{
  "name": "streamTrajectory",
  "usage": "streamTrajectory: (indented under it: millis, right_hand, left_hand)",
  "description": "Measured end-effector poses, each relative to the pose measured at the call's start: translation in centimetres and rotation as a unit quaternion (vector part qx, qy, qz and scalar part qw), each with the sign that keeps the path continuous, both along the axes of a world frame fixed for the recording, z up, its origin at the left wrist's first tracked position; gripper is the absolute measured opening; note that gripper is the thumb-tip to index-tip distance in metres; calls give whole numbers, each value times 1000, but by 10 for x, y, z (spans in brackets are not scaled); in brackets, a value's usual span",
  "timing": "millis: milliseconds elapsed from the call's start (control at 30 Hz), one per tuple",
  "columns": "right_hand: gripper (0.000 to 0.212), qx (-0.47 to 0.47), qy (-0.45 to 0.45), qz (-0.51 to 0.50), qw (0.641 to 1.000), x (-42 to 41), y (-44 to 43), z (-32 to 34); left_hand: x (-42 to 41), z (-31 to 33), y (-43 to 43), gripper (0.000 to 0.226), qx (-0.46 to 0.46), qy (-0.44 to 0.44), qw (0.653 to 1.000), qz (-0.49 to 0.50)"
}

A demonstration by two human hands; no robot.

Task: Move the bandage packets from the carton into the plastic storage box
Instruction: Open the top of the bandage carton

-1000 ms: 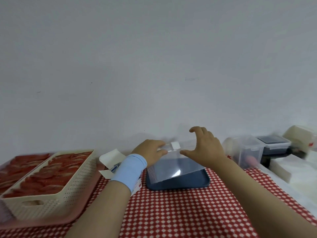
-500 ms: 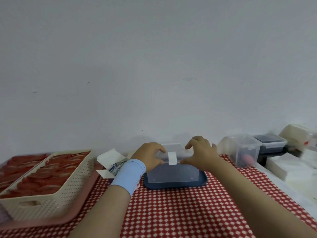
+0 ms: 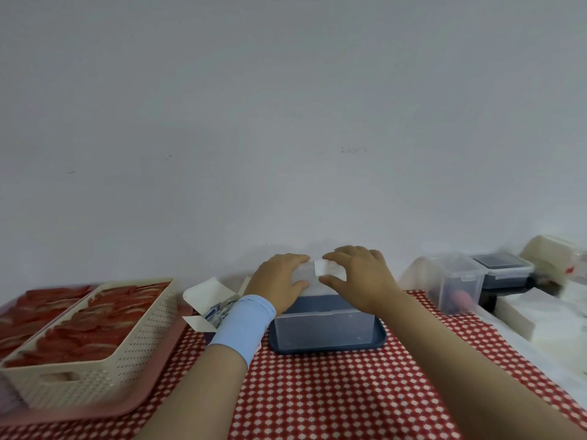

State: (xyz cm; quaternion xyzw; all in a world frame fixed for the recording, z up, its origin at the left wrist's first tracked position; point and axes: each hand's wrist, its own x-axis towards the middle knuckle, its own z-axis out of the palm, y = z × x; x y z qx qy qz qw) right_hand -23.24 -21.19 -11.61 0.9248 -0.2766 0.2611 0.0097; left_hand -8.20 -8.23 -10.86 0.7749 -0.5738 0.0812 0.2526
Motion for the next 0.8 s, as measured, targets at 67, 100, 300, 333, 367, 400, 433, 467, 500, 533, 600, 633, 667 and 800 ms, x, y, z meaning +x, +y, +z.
streamTrajectory:
  millis: [67,100,300,333,367,400,433,467,500,533,600,633,667,800]
  right_hand:
    - [55,-39,-49,-45,997,1,-3,3]
    - [54,-51,-79,-72,993,1,-4,4]
    - [39,64,-103,-113,986,5,-13,13]
    - [36,68,-108,-104,986,6,-13,14]
    - [33,63,-121,-95,986,8,-13,14]
    - [31,57,-135,-88,985,10,-12,13]
    - [29,56,-142,-82,985,12,-12,13]
    - [27,60,-144,-74,985,14,-12,11]
    - [24,64,-144,-67,985,15,-12,9]
    - [23,67,-144,-61,985,17,-13,7]
    - [22,79,-145,-52,985,18,-13,4]
    - [24,81,-141,-49,985,18,-13,2]
    - [27,79,-136,-46,987,18,-13,1]
    - [54,85,-81,-42,992,15,-11,-4]
  left_hand:
    - [2,4,-5,45,-38,4,999,-3]
    - [5,6,-7,44,-62,-8,998,3]
    - [0,8,-13,26,-159,-109,975,109]
    - [0,4,-13,26,-157,-94,977,112]
    - [1,-1,-12,26,-158,-82,977,114]
    - [2,-5,-11,27,-153,-78,979,111]
    - [4,-8,-11,27,-144,-82,981,100]
    - [4,-12,-11,30,-127,-92,984,86]
    - [3,-16,-11,31,-102,-100,987,74]
    - [1,-18,-11,31,-67,-93,991,65]
    - [-4,-20,-11,31,25,-43,997,51]
    - [-6,-21,-11,33,69,-14,997,44]
    - [-8,-21,-11,33,106,14,994,38]
    - [-12,-18,-13,30,177,64,982,9]
